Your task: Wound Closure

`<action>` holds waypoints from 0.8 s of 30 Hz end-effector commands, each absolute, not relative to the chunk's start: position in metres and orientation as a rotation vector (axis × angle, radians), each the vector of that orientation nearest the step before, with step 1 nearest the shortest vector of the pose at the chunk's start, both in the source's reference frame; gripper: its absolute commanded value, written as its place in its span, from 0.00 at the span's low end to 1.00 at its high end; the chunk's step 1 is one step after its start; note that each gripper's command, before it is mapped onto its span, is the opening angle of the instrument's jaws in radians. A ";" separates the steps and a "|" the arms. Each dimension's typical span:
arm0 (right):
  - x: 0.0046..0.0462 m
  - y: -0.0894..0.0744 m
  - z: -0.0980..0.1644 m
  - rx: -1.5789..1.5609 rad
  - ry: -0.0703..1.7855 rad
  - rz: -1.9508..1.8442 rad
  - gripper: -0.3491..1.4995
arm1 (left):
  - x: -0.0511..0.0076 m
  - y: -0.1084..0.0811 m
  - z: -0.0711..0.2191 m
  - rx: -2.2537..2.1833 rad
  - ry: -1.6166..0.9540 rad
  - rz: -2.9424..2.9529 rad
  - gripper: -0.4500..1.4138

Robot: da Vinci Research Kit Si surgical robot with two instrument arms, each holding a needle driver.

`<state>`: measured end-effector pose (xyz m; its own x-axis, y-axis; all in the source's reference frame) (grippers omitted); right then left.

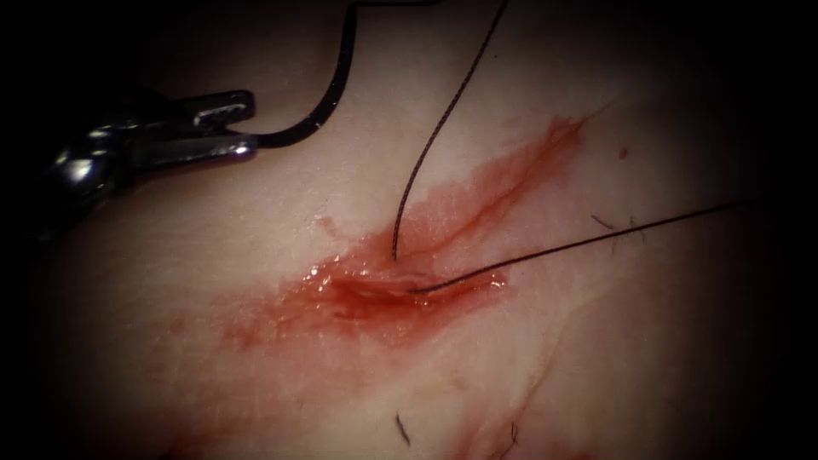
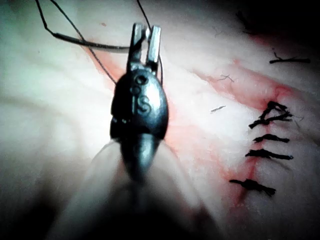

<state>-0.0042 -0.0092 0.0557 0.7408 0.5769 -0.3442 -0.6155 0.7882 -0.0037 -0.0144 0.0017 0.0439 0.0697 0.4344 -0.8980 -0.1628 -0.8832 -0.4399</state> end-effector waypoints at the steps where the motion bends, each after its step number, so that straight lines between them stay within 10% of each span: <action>1: -0.0020 -0.009 0.055 -0.146 0.371 0.662 0.85 | -0.0149 0.002 0.044 -1.927 -0.269 1.866 0.00; 9: 0.0077 -0.012 0.049 0.097 0.683 0.462 0.85 | -0.0149 0.002 0.044 -1.925 -0.271 1.869 0.00; 15: 0.0159 -0.016 0.045 0.259 0.809 0.319 0.52 | -0.0149 0.002 0.044 -1.925 -0.271 1.869 0.00; 24: 0.0210 -0.019 0.044 0.352 0.981 0.203 0.56 | -0.0149 0.002 0.044 -1.925 -0.270 1.869 0.00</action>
